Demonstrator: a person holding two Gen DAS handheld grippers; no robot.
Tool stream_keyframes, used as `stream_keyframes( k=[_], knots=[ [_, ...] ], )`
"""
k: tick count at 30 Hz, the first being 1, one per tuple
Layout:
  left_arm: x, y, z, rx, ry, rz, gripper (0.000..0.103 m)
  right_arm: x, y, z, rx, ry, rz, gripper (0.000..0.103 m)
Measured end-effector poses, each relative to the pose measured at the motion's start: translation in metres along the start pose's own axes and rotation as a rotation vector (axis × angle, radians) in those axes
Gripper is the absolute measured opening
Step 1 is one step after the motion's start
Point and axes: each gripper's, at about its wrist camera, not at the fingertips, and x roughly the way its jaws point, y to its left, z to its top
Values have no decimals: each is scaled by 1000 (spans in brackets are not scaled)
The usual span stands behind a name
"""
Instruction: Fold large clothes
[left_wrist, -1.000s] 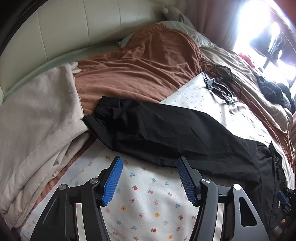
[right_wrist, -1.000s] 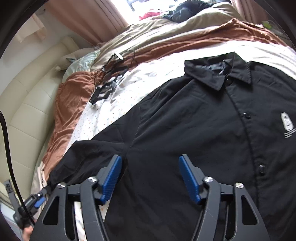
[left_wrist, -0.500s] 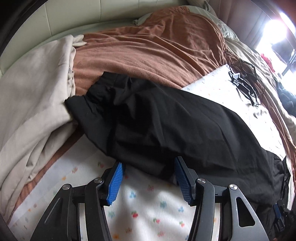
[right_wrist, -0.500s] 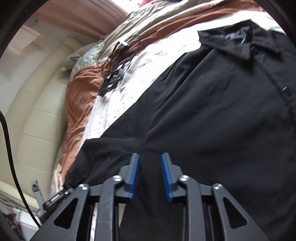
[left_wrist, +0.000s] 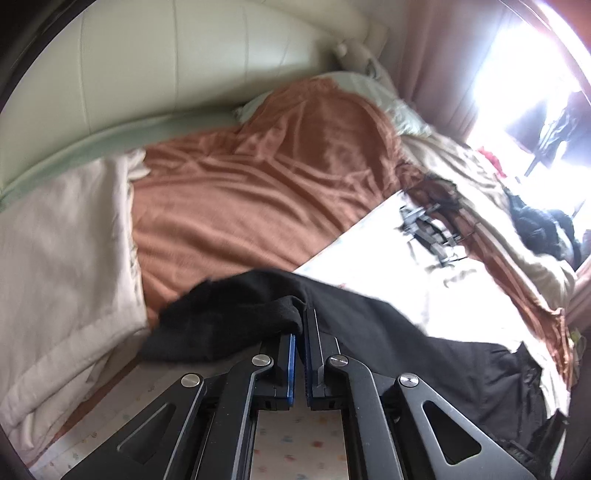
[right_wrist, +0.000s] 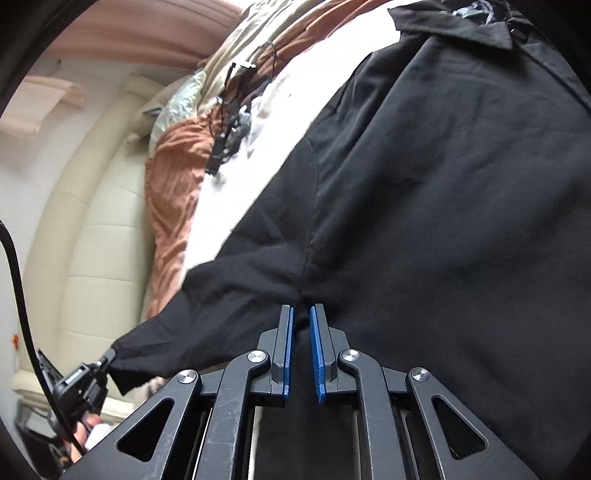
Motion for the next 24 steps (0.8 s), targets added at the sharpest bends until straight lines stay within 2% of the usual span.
stream_keyframes(
  k=[6,11,15,20,24],
  knots=[
    [-50,-56,17,75,-75,-123,3,-54,12,-1,-36,-67,-22,14],
    [-88,-112,21,143,-115,-239,1,-104,14,-9,-56,-147,-70,34],
    [-117,-156,18,213,-142,-331,1,-148,14,-18,-99,-198,-93,34],
    [-143,-204,10,291,-154,-412,1,-200,-5,-39,-107,-297,-169,41],
    [-157,-239,-2,348,-146,-466,1,-215,-34,-41,-85,-302,-245,42]
  ],
)
